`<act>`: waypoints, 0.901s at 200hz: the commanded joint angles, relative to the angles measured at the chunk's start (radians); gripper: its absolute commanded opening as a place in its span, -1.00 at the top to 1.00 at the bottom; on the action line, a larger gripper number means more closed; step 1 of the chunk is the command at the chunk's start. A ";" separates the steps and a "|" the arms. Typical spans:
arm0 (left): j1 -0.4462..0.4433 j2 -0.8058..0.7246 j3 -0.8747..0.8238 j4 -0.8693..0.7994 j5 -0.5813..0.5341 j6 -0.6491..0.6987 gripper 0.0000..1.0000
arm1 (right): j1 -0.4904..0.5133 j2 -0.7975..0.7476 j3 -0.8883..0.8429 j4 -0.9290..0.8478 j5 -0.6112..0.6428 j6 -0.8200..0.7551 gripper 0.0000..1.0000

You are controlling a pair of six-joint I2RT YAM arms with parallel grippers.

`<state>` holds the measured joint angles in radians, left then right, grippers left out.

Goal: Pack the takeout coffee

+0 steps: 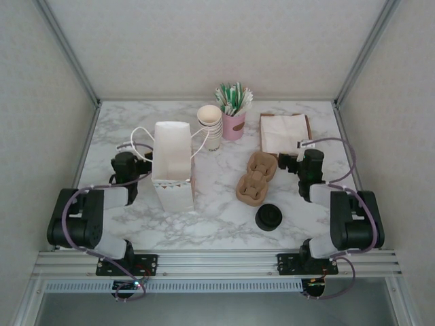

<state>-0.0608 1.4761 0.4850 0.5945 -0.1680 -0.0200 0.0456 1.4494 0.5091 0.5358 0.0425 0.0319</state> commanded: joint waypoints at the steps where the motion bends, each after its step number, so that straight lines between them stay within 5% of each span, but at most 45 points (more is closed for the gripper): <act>1: 0.008 -0.116 0.193 -0.399 -0.122 -0.042 -1.00 | 0.001 -0.139 0.066 -0.209 0.061 0.049 -0.98; 30: 0.010 -0.297 0.110 -0.377 -0.165 -0.078 -1.00 | 0.002 -0.295 0.092 -0.382 0.112 0.115 -0.98; 62: 0.012 -0.588 0.045 -0.491 -0.294 -0.265 -1.00 | -0.003 -0.446 0.181 -0.720 0.192 0.289 -0.97; 83: 0.015 -0.742 0.044 -0.647 -0.342 -0.484 -1.00 | -0.009 -0.528 0.242 -0.945 0.321 0.503 -0.97; 102: 0.018 -0.848 0.100 -0.937 -0.424 -0.735 -1.00 | -0.018 -0.571 0.306 -1.037 0.250 0.532 -0.98; 132: 0.018 -0.991 0.178 -1.039 -0.235 -0.701 -1.00 | -0.020 -0.578 0.461 -1.157 0.038 0.555 -0.91; 159: 0.018 -1.040 0.307 -1.147 -0.087 -0.643 -0.98 | -0.014 -0.510 0.638 -1.241 -0.186 0.599 -0.45; 180: 0.018 -1.026 0.413 -1.218 0.023 -0.612 -0.73 | 0.034 -0.453 0.719 -1.241 -0.273 0.676 -0.11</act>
<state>-0.0502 0.4507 0.7784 -0.4770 -0.3290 -0.6525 0.0345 0.9413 1.1332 -0.6231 -0.0353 0.6048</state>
